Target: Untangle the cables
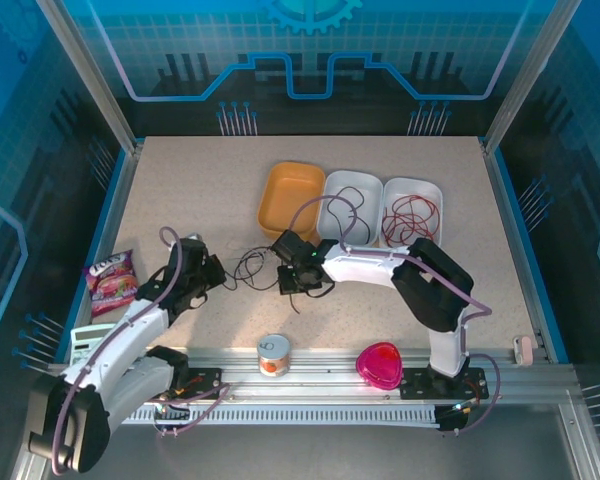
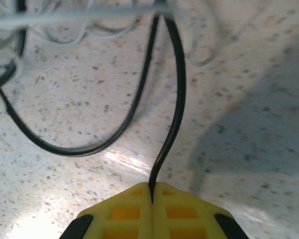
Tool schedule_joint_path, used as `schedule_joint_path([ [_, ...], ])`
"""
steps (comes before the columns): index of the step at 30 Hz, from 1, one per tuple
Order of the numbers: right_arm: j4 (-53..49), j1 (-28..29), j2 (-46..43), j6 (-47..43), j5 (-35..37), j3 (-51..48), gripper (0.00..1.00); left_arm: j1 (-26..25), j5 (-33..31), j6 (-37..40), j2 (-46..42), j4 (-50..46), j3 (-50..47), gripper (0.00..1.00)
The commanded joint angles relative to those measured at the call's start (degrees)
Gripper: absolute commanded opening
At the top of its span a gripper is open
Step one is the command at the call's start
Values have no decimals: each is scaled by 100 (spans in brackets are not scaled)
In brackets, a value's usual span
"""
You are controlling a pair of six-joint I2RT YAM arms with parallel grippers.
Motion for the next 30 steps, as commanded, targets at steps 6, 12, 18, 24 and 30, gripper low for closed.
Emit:
schedule_joint_path([
  [6, -765, -307, -1010, -187, 959, -393, 0, 118, -710, 414, -632, -790, 466, 0],
  [12, -986, -488, -1456, -274, 1227, -573, 0, 199, -1146, 666, -810, -1257, 839, 0],
  [18, -1030, -455, -1660, -572, 1206, -487, 0, 249, -1285, 802, -943, -1344, 1093, 0],
  [24, -1226, -166, -1903, -976, 1469, -129, 0, 251, -1186, 834, -973, -1327, 1199, 0],
  [30, -1426, 2, -2337, -1254, 1869, 145, 0, 272, -1347, 914, -960, -1375, 1229, 0],
])
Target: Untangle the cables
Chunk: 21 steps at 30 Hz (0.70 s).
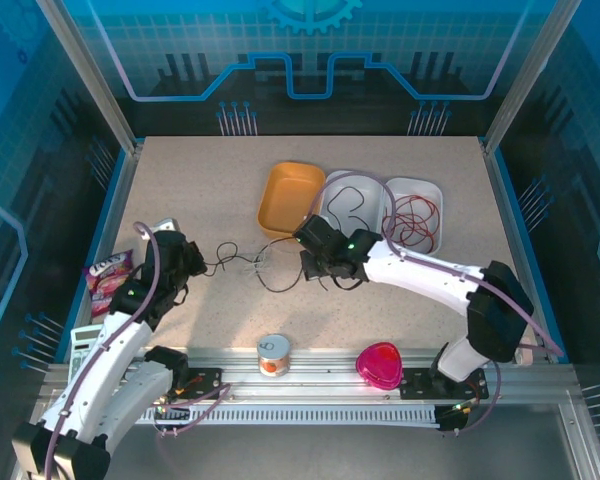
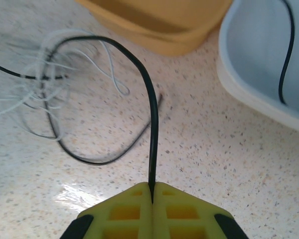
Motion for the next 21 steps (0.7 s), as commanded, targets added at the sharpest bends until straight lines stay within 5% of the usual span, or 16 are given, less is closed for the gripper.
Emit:
schedule_joint_path([
  [1, -237, 51, -373, -238, 388, 225, 0, 89, -234, 179, -47, -141, 171, 0],
  [21, 114, 308, -1329, -1619, 287, 1006, 0, 362, -28, 209, 173, 118, 54, 0],
])
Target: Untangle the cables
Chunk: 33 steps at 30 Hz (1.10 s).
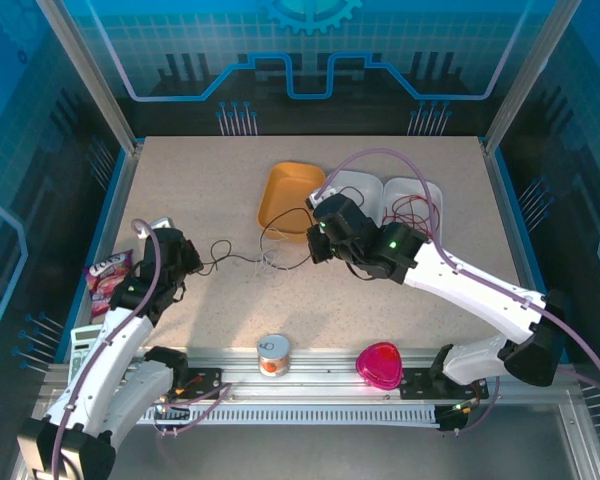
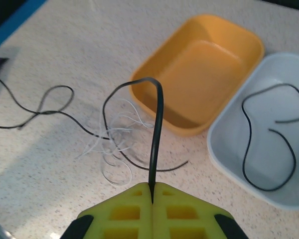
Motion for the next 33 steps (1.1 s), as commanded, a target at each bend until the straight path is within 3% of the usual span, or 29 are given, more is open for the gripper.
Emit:
schedule_joint_path([
  [1, 278, 152, -211, -498, -58, 311, 0, 79, 63, 88, -2, 106, 35, 0],
  [11, 947, 613, -353, -1469, 55, 857, 0, 115, 234, 31, 90, 242, -106, 0],
  [22, 1890, 669, -720, -1555, -360, 612, 0, 119, 302, 10, 101, 253, -203, 0],
  [33, 1851, 791, -948, -1609, -461, 716, 0, 149, 284, 39, -30, 175, -173, 0],
])
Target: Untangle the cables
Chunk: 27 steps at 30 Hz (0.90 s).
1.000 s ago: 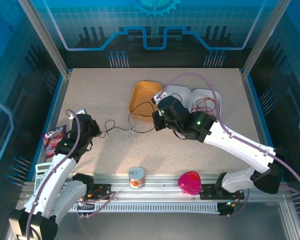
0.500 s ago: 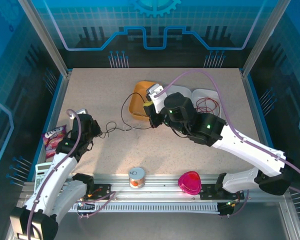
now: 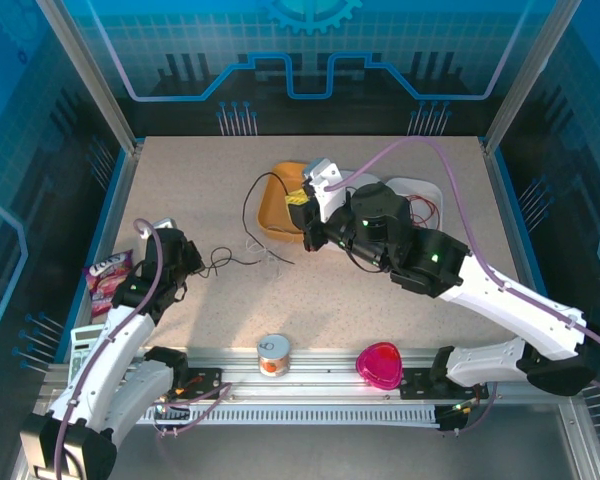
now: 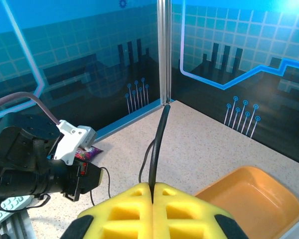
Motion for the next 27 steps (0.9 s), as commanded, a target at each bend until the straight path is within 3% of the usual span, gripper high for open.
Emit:
schedule_joint_path([
  [1, 182, 189, -297, -95, -22, 62, 0, 80, 76, 55, -146, 0, -33, 0],
  [9, 276, 579, -929, -327, 223, -144, 0, 80, 385, 125, -558, -241, 176, 0],
  [16, 145, 750, -1115, -558, 571, -57, 0, 85, 195, 170, -949, -762, 461, 0],
  [27, 43, 732, -830, -675, 1841, 37, 0, 80, 273, 90, -865, -599, 352, 0],
])
